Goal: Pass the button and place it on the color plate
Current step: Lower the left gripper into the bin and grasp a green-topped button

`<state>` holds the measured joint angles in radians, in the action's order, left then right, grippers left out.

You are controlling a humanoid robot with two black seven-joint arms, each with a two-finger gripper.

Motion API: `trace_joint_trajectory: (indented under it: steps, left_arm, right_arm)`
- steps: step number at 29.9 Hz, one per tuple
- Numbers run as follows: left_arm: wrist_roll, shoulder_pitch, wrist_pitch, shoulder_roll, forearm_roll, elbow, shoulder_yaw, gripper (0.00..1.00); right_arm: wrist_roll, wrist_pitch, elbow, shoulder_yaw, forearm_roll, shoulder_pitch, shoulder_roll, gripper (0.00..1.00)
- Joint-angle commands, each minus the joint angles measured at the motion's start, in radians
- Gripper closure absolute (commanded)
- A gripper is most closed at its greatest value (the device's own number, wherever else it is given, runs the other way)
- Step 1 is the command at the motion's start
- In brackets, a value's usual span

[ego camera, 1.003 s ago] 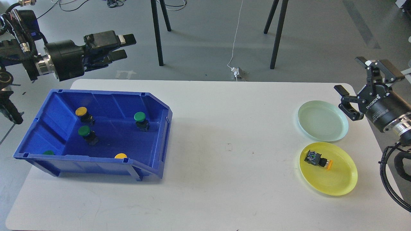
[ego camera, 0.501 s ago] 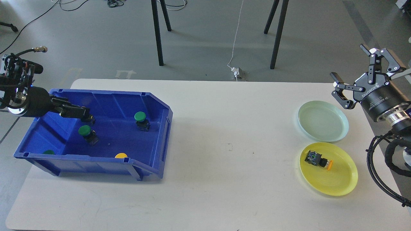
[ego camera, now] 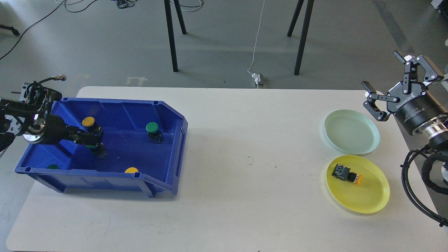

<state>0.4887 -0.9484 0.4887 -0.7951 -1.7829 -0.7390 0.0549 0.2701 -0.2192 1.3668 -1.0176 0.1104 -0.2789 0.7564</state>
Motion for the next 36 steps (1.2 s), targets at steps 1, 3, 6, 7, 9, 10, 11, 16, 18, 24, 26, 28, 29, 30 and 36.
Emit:
trace_joint_trajectory:
  steps: [1,3,6,7,9,10,11,16,18,24,26,28,29,30,36]
  left_arm:
    - [0.0,0.016,0.0,0.02,0.0,0.027,0.0,0.08]
    - [0.0,0.017,0.0,0.028,0.0,0.03,0.0,0.08]
    - [0.0,0.019,0.0,0.036,0.003,0.03,0.0,0.08]
    - [0.0,0.019,0.0,0.037,0.005,0.033,0.002,0.08]
    - [0.0,0.019,0.0,0.05,0.003,0.05,0.002,0.08]
    - [0.0,0.019,0.0,0.06,0.003,0.062,0.0,0.08]
    - [0.0,0.019,0.0,0.068,0.002,0.073,0.0,0.08]
    - [0.0,0.025,0.0,0.079,0.002,0.09,0.0,0.09]
    - [0.0,0.031,0.0,0.079,0.002,0.09,0.0,0.09]
    - [0.0,0.034,0.0,0.079,0.0,0.09,-0.001,0.13]
    - [0.0,0.034,0.0,0.079,0.0,0.09,-0.003,0.18]
    - [0.0,0.036,0.0,0.079,0.0,0.09,-0.001,0.26]
    - [0.0,0.04,0.0,0.079,0.0,0.09,-0.001,0.29]
    - [0.0,0.045,0.0,0.079,0.0,0.09,-0.001,0.32]
    - [0.0,0.046,0.0,0.077,0.002,0.09,-0.001,0.4]
  right_arm:
    - [0.0,0.0,0.0,0.001,0.0,0.003,0.0,0.04]
    - [0.0,0.0,0.0,-0.003,0.0,0.007,0.0,0.04]
    - [0.0,0.0,0.0,-0.003,0.0,0.009,0.001,0.04]
    - [0.0,0.0,0.0,-0.004,0.0,0.01,0.001,0.04]
    - [0.0,0.0,0.0,-0.004,0.0,0.013,0.001,0.04]
    - [0.0,0.0,0.0,-0.004,0.0,0.015,0.0,0.04]
    - [0.0,0.0,0.0,-0.004,0.0,0.015,0.001,0.04]
    - [0.001,0.0,0.0,-0.004,0.0,0.017,0.003,0.04]
    - [0.001,0.0,0.0,-0.004,0.0,0.017,0.003,0.04]
    - [0.001,0.0,0.0,-0.004,0.0,0.017,0.003,0.04]
    - [0.001,0.0,0.0,-0.004,0.0,0.017,0.003,0.04]
    - [0.001,0.0,0.0,-0.006,0.0,0.017,0.003,0.04]
    - [0.001,0.0,0.0,-0.006,0.0,0.017,0.003,0.04]
    - [0.001,0.0,0.0,-0.006,0.0,0.017,0.003,0.04]
    - [0.001,0.0,0.0,-0.006,0.0,0.018,0.004,0.04]
